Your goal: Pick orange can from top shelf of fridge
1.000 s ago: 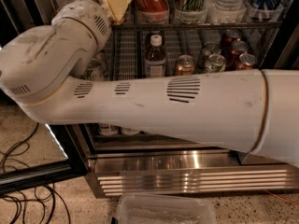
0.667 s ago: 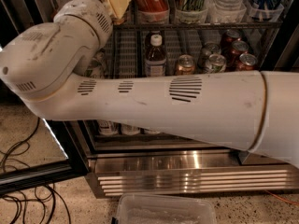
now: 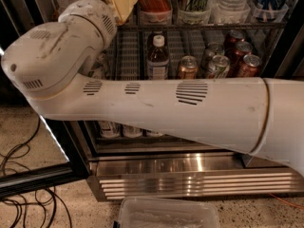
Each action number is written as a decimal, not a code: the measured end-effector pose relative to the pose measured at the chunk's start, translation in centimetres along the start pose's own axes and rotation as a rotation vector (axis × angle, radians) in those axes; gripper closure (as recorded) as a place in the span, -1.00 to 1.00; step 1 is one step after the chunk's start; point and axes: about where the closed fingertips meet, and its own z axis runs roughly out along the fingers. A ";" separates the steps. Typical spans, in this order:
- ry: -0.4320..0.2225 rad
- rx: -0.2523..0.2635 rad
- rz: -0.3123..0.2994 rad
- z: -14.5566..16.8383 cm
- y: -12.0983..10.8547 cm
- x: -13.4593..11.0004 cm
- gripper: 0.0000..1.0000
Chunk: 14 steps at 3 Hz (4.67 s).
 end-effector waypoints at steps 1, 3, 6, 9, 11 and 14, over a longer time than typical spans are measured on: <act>0.023 -0.017 0.031 0.1 0.2 0.6 -0.42; 0.049 -0.044 0.092 0.4 0.5 1.4 -0.40; 0.001 -0.025 0.168 2.3 -1.7 0.2 -0.40; 0.018 -0.086 0.263 3.4 0.1 0.4 -0.40; 0.025 -0.100 0.298 3.7 0.6 0.6 -0.05; 0.009 -0.111 0.255 3.8 0.7 -0.1 1.00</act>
Offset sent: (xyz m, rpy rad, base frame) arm 0.0050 0.0076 -0.0200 0.4873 -0.0308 0.1253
